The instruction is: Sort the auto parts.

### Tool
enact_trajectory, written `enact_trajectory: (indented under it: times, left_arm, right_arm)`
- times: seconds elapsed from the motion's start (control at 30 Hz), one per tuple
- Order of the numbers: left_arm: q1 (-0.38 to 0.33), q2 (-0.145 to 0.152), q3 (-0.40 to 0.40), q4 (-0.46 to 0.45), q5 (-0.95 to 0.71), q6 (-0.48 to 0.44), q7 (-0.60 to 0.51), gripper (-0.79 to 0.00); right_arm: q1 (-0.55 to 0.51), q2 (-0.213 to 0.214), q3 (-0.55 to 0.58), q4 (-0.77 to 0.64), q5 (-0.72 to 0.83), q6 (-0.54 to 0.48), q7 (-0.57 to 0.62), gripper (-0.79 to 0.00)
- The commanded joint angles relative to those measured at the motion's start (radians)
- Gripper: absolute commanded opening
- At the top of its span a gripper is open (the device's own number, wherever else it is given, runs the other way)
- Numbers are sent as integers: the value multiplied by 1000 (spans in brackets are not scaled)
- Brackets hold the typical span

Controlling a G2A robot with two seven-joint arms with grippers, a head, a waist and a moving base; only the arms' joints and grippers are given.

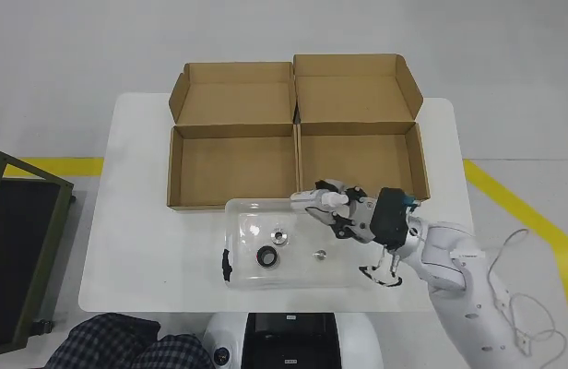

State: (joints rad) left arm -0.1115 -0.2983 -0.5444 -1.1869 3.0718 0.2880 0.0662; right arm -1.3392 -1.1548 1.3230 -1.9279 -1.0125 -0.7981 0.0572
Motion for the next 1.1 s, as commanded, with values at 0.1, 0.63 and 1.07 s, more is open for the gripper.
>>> enact_trajectory:
  times: [0.1,0.63,1.07]
  left_arm:
    - [0,0,0,0,0,0,0,0]
    - [0,0,0,0,0,0,0,0]
    - [0,0,0,0,0,0,0,0]
  right_arm:
    - [3,-3,16,6,100,45,-56,-785]
    - [14,-9,33,4,243,62,-159,-785]
    - [36,-15,7,49,203,53,-179,-785]
